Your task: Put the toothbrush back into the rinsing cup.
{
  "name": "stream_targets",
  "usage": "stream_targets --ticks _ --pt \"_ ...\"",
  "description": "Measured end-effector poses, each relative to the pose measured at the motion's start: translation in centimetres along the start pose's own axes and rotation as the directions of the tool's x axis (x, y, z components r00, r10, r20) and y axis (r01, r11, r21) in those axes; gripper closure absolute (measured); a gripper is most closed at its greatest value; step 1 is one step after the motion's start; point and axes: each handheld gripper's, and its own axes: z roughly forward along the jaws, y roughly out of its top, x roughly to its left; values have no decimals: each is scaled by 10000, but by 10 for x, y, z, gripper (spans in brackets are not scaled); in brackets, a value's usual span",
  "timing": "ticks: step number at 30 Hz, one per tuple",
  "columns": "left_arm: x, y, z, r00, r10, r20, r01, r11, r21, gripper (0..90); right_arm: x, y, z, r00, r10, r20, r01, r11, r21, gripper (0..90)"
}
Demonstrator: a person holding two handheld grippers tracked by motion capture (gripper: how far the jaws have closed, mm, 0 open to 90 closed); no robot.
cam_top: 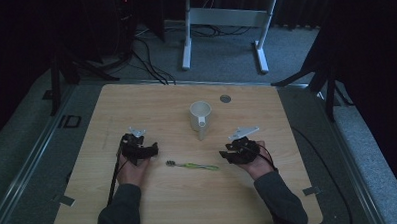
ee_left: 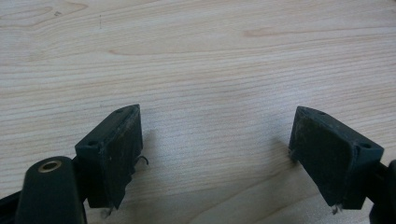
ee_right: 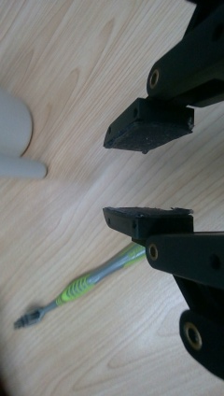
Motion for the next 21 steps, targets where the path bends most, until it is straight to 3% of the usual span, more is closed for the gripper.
stream_targets --ticks 6,21 --pt "0 0 0 10000 -1 1 1 10000 -4 178 6 11 4 9983 -474 -340 481 9986 213 610" --pt "0 0 0 10000 -4 5 4 10000 -6 178 12 36 12 9897 -1085 -939 1139 9920 547 603"
